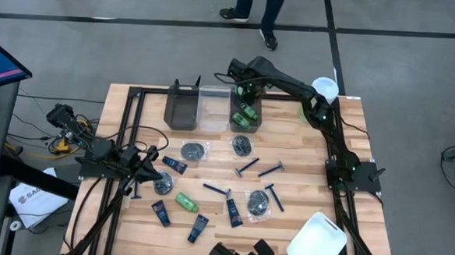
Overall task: Pick & Place Travel size toiletries
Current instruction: Put the green shampoo bottle into the right black bin
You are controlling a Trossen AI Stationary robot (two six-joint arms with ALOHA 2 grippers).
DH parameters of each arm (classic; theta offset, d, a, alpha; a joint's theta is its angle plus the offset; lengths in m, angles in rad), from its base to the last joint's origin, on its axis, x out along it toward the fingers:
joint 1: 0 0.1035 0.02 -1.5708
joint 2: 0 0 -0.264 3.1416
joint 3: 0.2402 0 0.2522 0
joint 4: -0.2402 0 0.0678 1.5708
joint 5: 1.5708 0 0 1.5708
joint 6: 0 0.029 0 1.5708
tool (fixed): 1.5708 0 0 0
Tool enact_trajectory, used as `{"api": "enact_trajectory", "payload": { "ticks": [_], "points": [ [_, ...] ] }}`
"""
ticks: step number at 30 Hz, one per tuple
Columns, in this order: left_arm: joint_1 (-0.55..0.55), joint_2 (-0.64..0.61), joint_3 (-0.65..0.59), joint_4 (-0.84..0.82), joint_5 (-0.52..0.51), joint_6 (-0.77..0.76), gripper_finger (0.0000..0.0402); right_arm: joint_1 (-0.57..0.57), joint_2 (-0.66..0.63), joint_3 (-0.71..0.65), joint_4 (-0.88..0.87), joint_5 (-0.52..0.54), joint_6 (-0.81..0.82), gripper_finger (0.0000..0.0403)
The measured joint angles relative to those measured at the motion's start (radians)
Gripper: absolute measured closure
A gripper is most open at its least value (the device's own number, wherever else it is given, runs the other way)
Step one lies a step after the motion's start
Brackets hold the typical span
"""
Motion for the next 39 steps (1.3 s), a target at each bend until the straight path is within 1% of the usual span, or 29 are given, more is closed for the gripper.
{"api": "enact_trajectory", "payload": {
  "ticks": [9, 11, 14, 17, 19, 21, 23, 26, 31, 36, 39],
  "points": [
    [0.000, 0.000, 0.000, 0.003, 0.000, 0.000, 0.0399, 0.028, 0.008, 0.001, 0.007, -0.007, -0.016, 0.0267],
    [0.000, 0.000, 0.000, 0.004, 0.000, 0.000, 0.0399, 0.038, 0.005, 0.001, 0.002, -0.010, -0.031, 0.0250],
    [0.000, 0.000, 0.000, 0.005, 0.000, 0.000, 0.0399, 0.060, -0.026, 0.000, 0.001, -0.023, -0.047, 0.0213],
    [0.000, 0.000, 0.000, 0.007, 0.000, 0.000, 0.0399, 0.091, -0.073, 0.001, 0.013, -0.093, -0.044, 0.0176],
    [0.000, 0.000, 0.000, 0.007, 0.000, 0.000, 0.0399, 0.122, -0.100, 0.001, 0.018, -0.156, -0.032, 0.0160],
    [0.000, 0.000, 0.000, 0.007, 0.000, 0.000, 0.0399, 0.167, -0.129, 0.001, 0.039, -0.201, -0.015, 0.0154],
    [0.000, 0.000, 0.000, 0.007, 0.000, 0.000, 0.0399, 0.225, -0.159, 0.001, 0.056, -0.222, 0.001, 0.0155],
    [0.000, 0.000, 0.000, 0.007, 0.000, 0.000, 0.0399, 0.327, -0.187, 0.002, 0.106, -0.223, 0.024, 0.0159],
    [0.000, 0.000, 0.000, 0.007, 0.000, 0.000, 0.0399, 0.506, -0.192, 0.002, 0.216, -0.222, 0.099, 0.0164],
    [0.000, 0.000, 0.000, 0.006, 0.000, 0.000, 0.0399, 0.671, -0.161, 0.002, 0.387, -0.166, 0.169, 0.0164],
    [0.000, 0.000, 0.000, 0.007, 0.000, 0.000, 0.0399, 0.746, -0.124, 0.001, 0.492, -0.129, 0.192, 0.0164]
  ]
}}
